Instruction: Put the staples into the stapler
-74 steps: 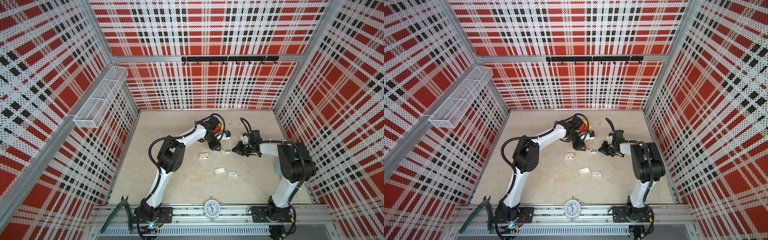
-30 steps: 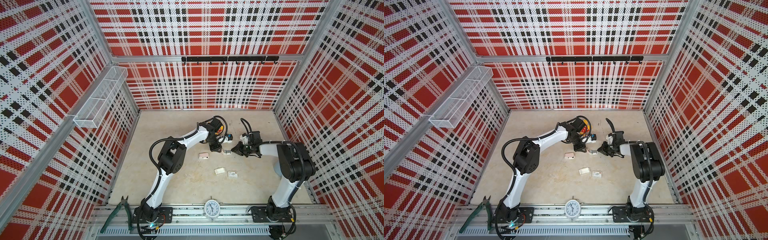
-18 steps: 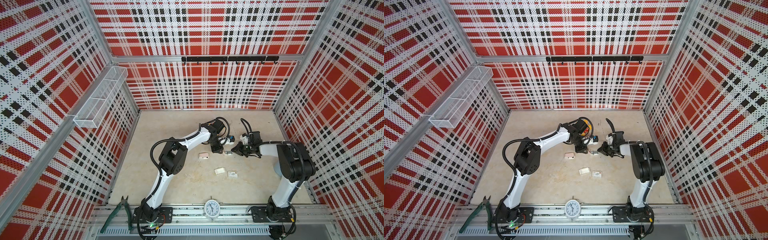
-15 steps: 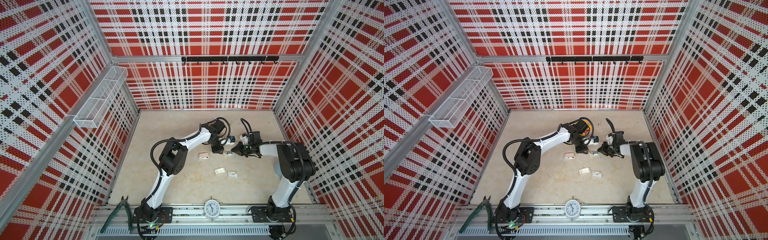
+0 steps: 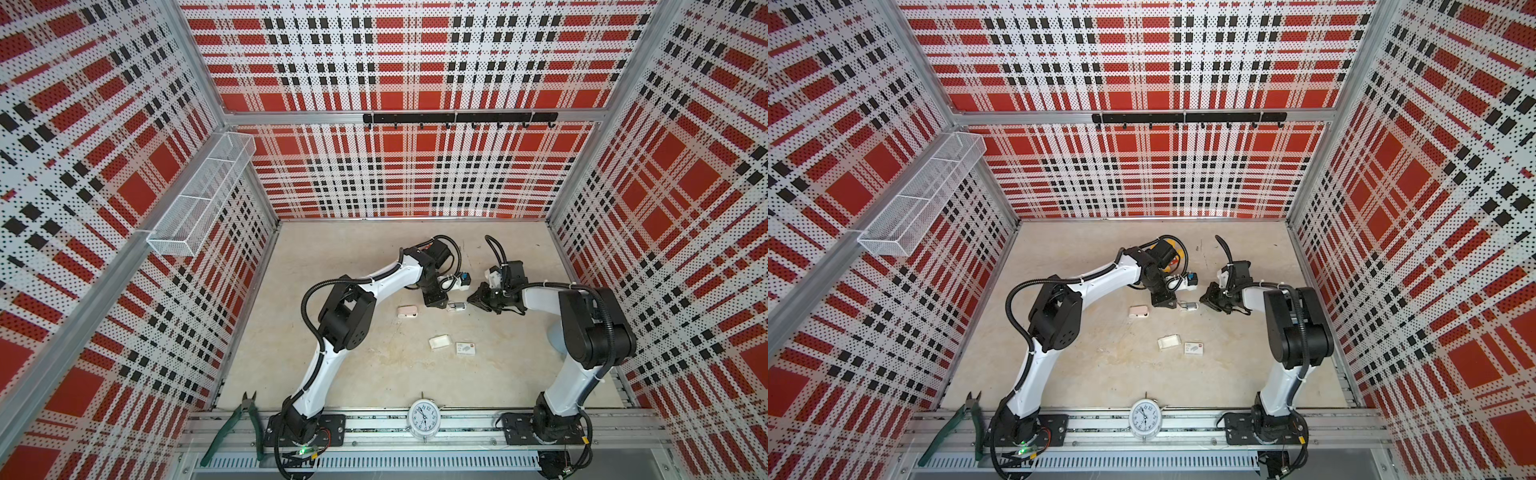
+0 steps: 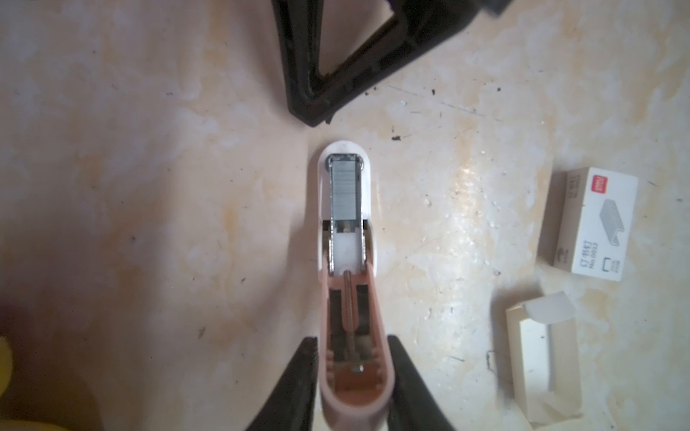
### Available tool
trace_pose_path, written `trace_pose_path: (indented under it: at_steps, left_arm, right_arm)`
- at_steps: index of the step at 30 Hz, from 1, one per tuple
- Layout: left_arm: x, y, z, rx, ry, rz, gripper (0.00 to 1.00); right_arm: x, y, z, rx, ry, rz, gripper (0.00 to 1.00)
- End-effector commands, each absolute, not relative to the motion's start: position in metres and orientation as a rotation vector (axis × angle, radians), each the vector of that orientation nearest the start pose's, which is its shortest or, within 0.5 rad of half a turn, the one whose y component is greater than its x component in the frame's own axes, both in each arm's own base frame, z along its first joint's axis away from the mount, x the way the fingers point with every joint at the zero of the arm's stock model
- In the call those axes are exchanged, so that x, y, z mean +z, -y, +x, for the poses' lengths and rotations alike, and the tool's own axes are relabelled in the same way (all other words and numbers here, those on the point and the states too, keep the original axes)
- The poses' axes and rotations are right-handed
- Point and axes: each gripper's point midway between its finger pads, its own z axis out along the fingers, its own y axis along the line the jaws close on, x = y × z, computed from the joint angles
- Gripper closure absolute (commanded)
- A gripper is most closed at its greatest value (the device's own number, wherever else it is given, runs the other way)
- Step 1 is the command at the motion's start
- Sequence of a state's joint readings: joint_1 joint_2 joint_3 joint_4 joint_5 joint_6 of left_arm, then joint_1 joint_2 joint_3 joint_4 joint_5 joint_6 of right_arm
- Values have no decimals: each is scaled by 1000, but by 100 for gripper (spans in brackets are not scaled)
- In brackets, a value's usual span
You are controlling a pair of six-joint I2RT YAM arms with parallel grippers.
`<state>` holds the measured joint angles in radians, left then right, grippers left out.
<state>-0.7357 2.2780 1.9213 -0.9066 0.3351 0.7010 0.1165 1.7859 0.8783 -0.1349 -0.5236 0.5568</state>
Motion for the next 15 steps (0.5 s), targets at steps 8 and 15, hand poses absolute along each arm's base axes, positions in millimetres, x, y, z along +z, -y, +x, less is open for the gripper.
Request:
trace_pose_path:
  at_steps: [8,15]
  left_arm:
    - [87,390,345,-491,-2012,1881,65]
    - [92,389,345,-490,-2016,1875,65]
  right_arm:
    - [42,-142,358,1032,-2616,289,84]
    - [32,-142,359,1029,-2637,290,85]
